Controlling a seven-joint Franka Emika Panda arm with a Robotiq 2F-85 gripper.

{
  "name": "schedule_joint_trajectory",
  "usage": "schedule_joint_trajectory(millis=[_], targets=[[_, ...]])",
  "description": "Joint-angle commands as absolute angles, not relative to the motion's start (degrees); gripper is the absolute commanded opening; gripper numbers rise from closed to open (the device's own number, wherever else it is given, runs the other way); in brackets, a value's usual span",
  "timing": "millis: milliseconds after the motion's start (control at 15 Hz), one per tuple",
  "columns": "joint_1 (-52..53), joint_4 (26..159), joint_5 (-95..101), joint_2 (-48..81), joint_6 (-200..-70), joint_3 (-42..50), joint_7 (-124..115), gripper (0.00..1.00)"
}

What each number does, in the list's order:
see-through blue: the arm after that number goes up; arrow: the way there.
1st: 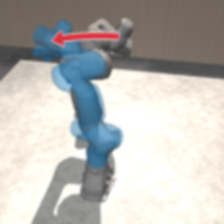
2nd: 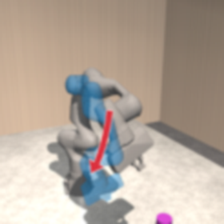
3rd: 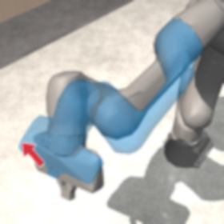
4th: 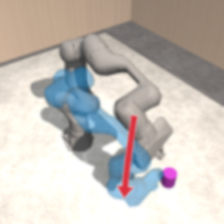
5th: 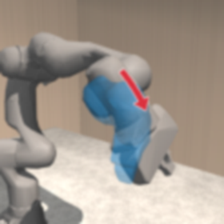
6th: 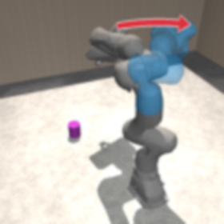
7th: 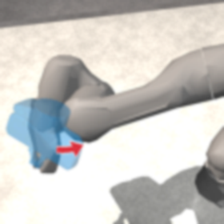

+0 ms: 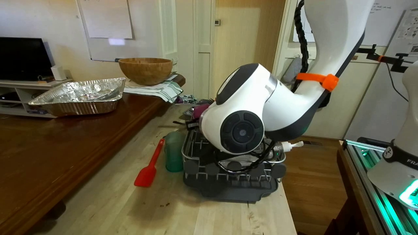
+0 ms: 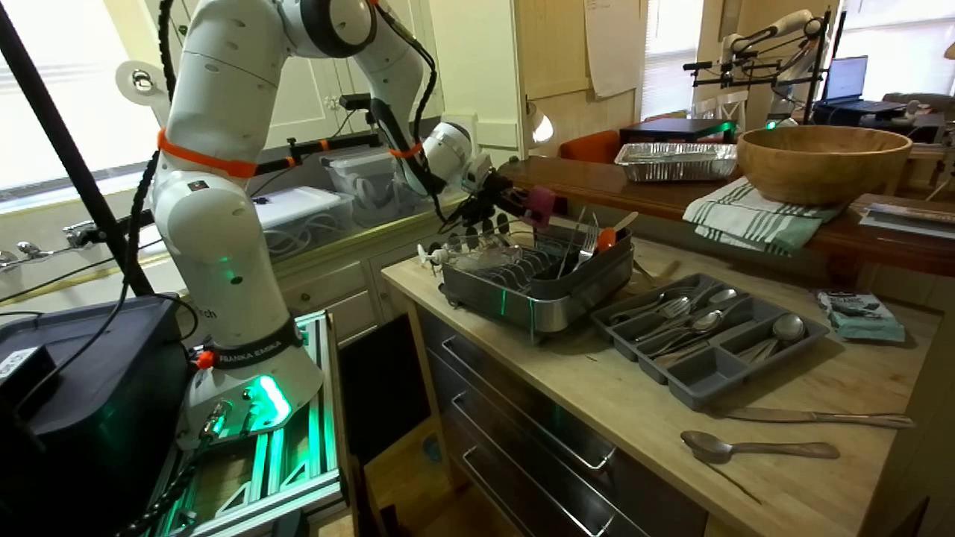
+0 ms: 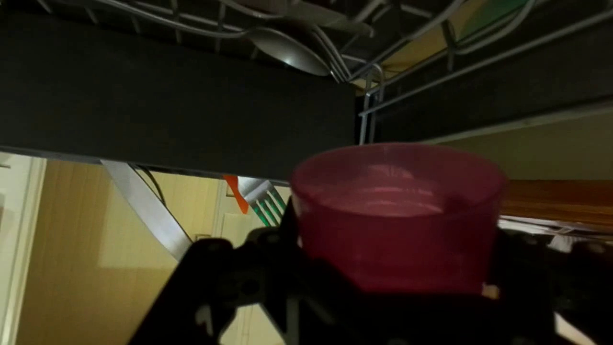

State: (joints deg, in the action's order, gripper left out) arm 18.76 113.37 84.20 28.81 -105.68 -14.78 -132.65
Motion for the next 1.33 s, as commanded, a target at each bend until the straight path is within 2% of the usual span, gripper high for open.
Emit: schedule_joint_trajectory(millis=[0, 67, 200, 267, 467, 933, 1133, 1267], targets=[[18.6, 116.3, 83.0, 29.1, -106.8, -14.9, -143.3, 0.71], [18.7, 116.8, 83.5, 28.7, -106.8, -14.8, -144.9, 0.94], [18.8, 117.9, 84.0, 27.2, -106.2, -14.8, -145.9, 0.94], [18.9, 118.4, 83.8, 26.2, -105.5, -14.9, -145.1, 0.99], [19.4, 118.8, 81.2, 23.0, -102.2, -15.8, -139.5, 1.0], [23.0, 113.0, 72.6, 14.3, -84.6, -20.3, -112.1, 1.0], [23.6, 110.2, 67.7, 11.6, -81.4, -21.7, -102.8, 1.0], [23.9, 110.6, 69.9, 11.8, -82.5, -21.3, -105.3, 1.0]])
